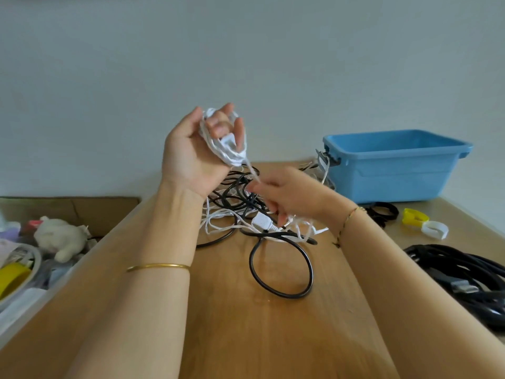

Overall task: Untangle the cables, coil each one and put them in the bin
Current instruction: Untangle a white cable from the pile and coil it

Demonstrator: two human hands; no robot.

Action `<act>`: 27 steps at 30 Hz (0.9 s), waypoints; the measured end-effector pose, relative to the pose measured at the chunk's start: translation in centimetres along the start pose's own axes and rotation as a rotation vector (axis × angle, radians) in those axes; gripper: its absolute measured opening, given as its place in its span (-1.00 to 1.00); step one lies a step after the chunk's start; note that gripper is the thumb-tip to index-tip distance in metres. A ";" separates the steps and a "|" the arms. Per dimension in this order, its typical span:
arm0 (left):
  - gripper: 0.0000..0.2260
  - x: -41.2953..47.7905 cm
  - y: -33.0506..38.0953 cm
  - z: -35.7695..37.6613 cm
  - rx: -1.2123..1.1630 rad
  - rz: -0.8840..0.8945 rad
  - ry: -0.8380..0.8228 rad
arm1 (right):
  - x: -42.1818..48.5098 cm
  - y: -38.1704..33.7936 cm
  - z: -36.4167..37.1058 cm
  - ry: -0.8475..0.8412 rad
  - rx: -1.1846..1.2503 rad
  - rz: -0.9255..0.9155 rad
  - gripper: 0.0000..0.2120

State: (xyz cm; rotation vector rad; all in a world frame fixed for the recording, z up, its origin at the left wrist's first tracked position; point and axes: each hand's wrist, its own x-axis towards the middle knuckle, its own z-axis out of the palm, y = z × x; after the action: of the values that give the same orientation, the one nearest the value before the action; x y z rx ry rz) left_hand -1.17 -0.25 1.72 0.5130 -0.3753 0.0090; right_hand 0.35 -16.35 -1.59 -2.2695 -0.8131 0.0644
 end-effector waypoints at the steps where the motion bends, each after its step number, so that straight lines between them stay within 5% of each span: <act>1: -0.75 0.1 0.0 0.1 0.058 0.098 0.044 | 0.0 -0.3 0.2 -0.078 -0.046 -0.012 -0.82; 4: -0.78 0.7 -0.2 -0.6 0.360 0.274 0.212 | -0.2 -1.6 0.2 -0.192 -0.156 -0.050 -0.81; 7: -0.84 0.9 -1.3 -1.3 0.985 0.492 0.349 | -0.8 -2.9 -0.6 -0.213 -0.187 -0.063 -0.85; 10: -0.89 1.1 -2.4 -1.8 1.541 0.596 0.247 | -1.5 -3.3 -1.8 -0.172 -0.153 -0.049 -0.83; 13: -0.81 1.0 -2.6 -1.6 1.951 0.499 0.123 | -1.6 -2.6 -3.2 0.046 -0.154 -0.054 -0.77; 17: -0.73 -0.1 -2.7 0.1 1.956 0.174 -0.039 | -0.9 -0.9 -4.0 0.361 -0.229 -0.085 -0.87; 20: -0.53 -1.1 -2.6 1.4 2.006 -0.032 -0.137 | -0.6 -0.1 -3.7 0.422 -0.208 -0.096 -0.88; 24: -0.73 -0.9 -2.3 1.0 2.251 0.063 -0.067 | -0.3 0.7 -3.4 0.443 -0.071 -0.112 -0.91; 27: -0.70 -0.4 -2.0 0.5 2.256 0.245 0.060 | 0.0 1.1 -3.1 0.434 -0.021 -0.093 -0.89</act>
State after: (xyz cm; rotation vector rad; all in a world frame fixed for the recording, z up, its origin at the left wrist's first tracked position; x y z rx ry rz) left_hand -1.56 -2.17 1.04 2.6707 -0.2149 0.7556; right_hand 1.78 -18.81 0.03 -2.1474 -0.6828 -0.4652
